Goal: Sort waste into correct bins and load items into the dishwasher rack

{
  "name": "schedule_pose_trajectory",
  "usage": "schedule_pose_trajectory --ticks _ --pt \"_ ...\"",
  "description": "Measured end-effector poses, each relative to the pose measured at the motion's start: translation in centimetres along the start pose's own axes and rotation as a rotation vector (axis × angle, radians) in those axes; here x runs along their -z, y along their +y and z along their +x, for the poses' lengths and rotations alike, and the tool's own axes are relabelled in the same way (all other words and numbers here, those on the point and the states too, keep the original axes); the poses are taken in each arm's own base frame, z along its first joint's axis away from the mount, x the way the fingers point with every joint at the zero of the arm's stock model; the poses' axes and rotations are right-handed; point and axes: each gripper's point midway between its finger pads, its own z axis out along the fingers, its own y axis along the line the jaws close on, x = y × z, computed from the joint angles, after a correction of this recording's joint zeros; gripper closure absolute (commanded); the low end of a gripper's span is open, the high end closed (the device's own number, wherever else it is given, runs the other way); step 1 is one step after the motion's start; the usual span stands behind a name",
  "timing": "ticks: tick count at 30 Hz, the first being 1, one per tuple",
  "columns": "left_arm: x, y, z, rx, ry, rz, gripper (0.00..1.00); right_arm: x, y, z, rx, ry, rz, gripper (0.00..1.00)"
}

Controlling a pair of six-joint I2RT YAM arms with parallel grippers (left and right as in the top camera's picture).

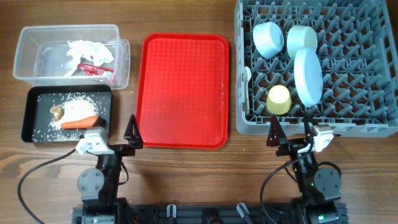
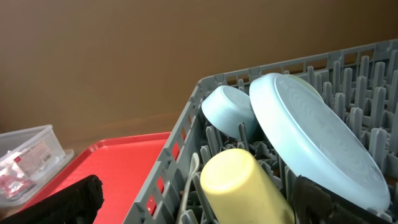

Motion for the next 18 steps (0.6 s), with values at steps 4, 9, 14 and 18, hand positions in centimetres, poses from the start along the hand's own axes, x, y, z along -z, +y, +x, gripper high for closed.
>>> schedule_pose_trajectory --ticks 4,9,14,18 --pt "0.01 0.10 0.48 0.002 0.017 -0.003 0.00 0.00 0.00 0.00 0.000 0.000 0.000 0.00" --pt "0.01 0.10 0.48 0.002 0.017 -0.003 0.00 0.00 0.00 0.00 0.000 0.000 0.000 0.00" --pt "0.01 0.10 0.48 0.002 0.017 -0.003 0.00 0.00 0.00 0.00 0.000 0.000 0.000 0.00" --pt "0.01 0.10 0.48 0.002 0.017 -0.003 0.00 0.00 0.00 0.00 0.000 0.000 0.000 0.00"
